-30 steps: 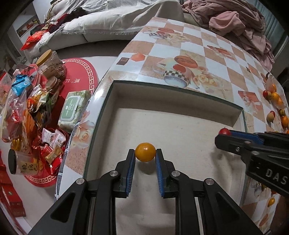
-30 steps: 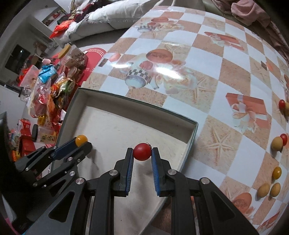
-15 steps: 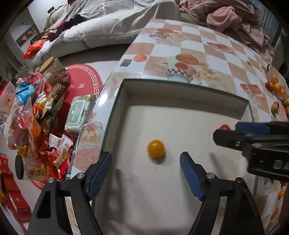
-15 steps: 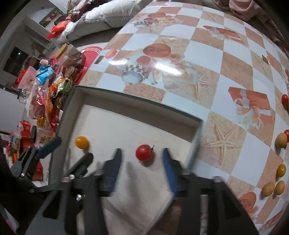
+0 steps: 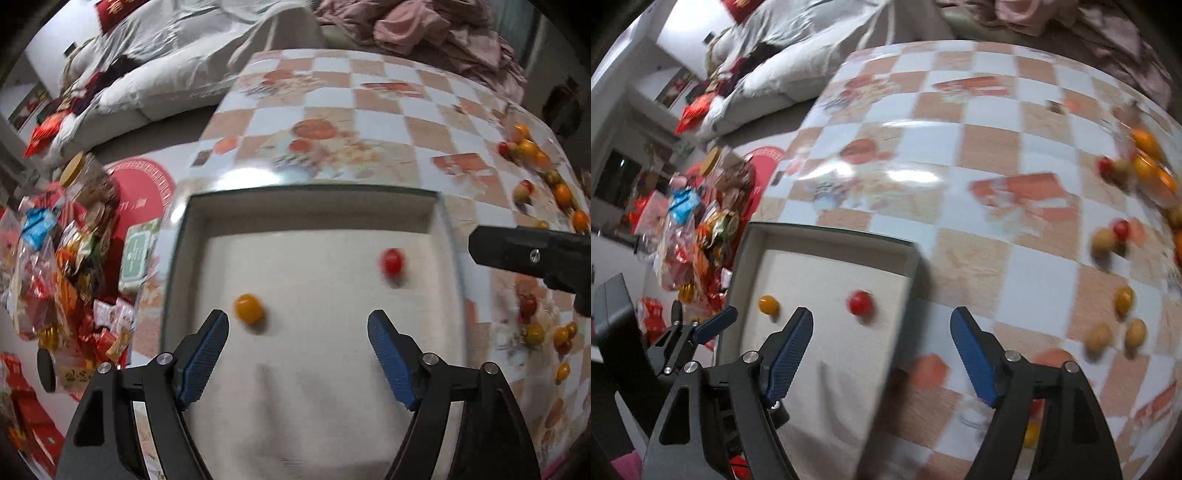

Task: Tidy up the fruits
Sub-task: 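Return both tools to the table and grasp brown round fruits with each, then carry both brown fruits to the white tray and open both tools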

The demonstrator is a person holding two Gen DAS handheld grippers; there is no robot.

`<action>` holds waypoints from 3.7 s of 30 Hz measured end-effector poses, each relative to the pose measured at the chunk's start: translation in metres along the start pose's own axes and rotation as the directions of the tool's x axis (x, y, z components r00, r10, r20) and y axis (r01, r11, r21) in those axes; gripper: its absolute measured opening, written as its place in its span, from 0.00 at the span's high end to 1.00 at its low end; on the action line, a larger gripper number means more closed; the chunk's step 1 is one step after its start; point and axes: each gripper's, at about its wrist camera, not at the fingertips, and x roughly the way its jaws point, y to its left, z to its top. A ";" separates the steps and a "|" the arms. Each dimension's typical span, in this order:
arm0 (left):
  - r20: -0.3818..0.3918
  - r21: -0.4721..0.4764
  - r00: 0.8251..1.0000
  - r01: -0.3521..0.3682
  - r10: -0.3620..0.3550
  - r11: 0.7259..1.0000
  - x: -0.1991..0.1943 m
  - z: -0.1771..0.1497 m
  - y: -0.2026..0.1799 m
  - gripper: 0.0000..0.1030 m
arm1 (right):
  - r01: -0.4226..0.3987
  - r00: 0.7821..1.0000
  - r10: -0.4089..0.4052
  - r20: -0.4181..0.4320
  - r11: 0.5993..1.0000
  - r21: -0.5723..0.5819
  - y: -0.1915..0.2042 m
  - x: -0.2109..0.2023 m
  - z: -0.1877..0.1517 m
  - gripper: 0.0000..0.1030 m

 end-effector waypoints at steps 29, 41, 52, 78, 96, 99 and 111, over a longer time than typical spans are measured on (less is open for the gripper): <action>-0.029 0.263 0.982 0.185 -0.184 0.947 0.036 0.089 -0.198 0.23 | 0.272 0.959 -0.281 0.028 0.946 0.174 -0.181 -0.038 -0.052 0.41; -0.030 0.285 0.978 0.206 -0.206 0.936 0.061 0.115 -0.232 0.23 | 0.251 0.962 -0.259 0.082 0.963 0.101 -0.182 -0.030 -0.043 0.43; -0.039 0.275 0.981 0.196 -0.193 0.941 0.066 0.118 -0.238 0.44 | 0.219 0.967 -0.229 0.113 0.971 0.094 -0.180 -0.027 -0.030 0.73; -0.013 0.171 0.960 0.277 -0.279 0.946 -0.005 0.065 -0.176 0.74 | 0.141 0.984 -0.157 0.081 0.973 0.185 -0.179 -0.067 -0.054 0.74; 0.031 -0.005 0.987 0.160 -0.160 0.987 -0.039 0.012 -0.059 0.74 | 0.092 0.993 -0.094 0.066 0.996 0.021 -0.093 -0.060 -0.039 0.74; 0.033 -0.048 0.990 0.138 -0.136 0.989 -0.040 0.004 -0.037 0.74 | 0.077 0.995 -0.076 0.057 0.997 -0.017 -0.074 -0.053 -0.035 0.74; 0.004 -0.203 0.999 0.044 -0.044 0.978 -0.024 -0.029 0.040 0.74 | -0.006 1.000 0.004 -0.014 0.985 -0.174 0.014 -0.008 -0.013 0.74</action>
